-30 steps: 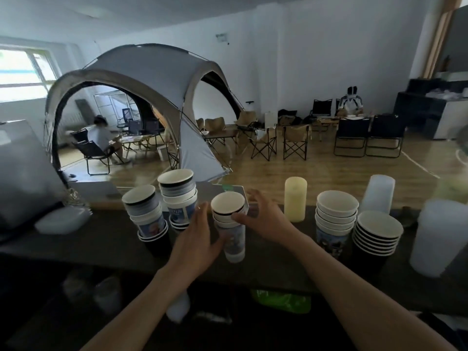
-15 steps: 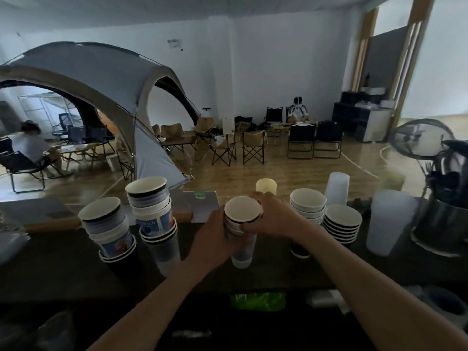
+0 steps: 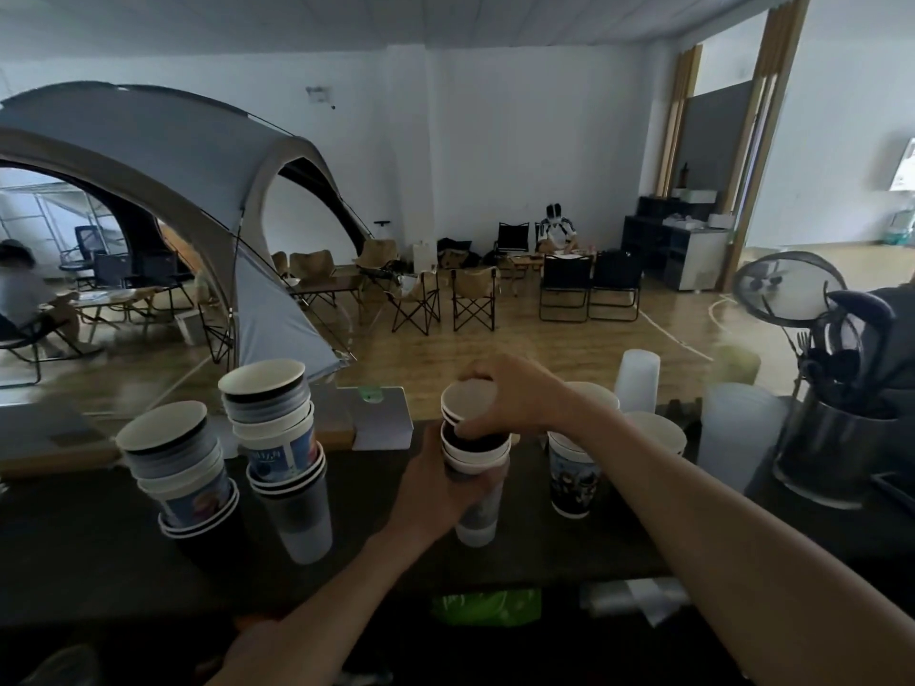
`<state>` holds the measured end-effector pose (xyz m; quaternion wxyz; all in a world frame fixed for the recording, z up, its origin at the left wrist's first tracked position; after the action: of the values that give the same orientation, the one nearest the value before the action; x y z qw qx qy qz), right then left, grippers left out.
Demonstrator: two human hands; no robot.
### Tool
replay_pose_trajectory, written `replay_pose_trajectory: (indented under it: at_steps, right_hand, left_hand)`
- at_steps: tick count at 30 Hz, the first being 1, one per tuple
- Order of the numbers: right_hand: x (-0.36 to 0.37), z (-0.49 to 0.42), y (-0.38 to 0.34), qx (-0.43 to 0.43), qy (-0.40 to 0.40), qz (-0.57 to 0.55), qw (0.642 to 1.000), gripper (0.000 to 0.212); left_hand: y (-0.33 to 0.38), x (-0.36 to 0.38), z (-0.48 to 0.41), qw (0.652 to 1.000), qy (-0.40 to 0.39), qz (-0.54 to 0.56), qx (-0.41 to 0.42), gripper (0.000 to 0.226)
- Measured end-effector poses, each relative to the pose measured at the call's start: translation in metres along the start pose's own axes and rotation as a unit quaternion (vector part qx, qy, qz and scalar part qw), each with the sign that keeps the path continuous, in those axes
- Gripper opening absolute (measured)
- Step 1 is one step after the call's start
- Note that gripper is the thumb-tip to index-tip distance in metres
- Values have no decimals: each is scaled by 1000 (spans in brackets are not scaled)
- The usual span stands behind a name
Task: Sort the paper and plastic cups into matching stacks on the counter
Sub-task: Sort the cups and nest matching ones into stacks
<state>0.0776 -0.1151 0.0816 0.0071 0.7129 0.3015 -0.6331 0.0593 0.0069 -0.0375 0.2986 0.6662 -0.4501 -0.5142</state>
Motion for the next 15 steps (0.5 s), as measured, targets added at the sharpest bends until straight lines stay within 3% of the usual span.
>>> replay_pose_trajectory:
  at_steps: [7, 15]
  right_hand:
    - [-85, 8, 3, -10, 92, -43, 995, 70]
    - [-135, 43, 69, 60, 142, -12, 988, 70]
  left_hand:
    - [6, -1, -6, 1000, 1, 0, 22, 86]
    - [33, 6, -15, 998, 0, 13, 57, 84]
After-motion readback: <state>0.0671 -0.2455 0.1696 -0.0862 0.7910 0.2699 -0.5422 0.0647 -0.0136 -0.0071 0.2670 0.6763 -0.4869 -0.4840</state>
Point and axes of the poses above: each hand's wrist, its own z-axis away from the middle knuckle, its own x-axis out of the palm, y = z × x, the point moved 7 cm from there along -z, towards the middle knuckle
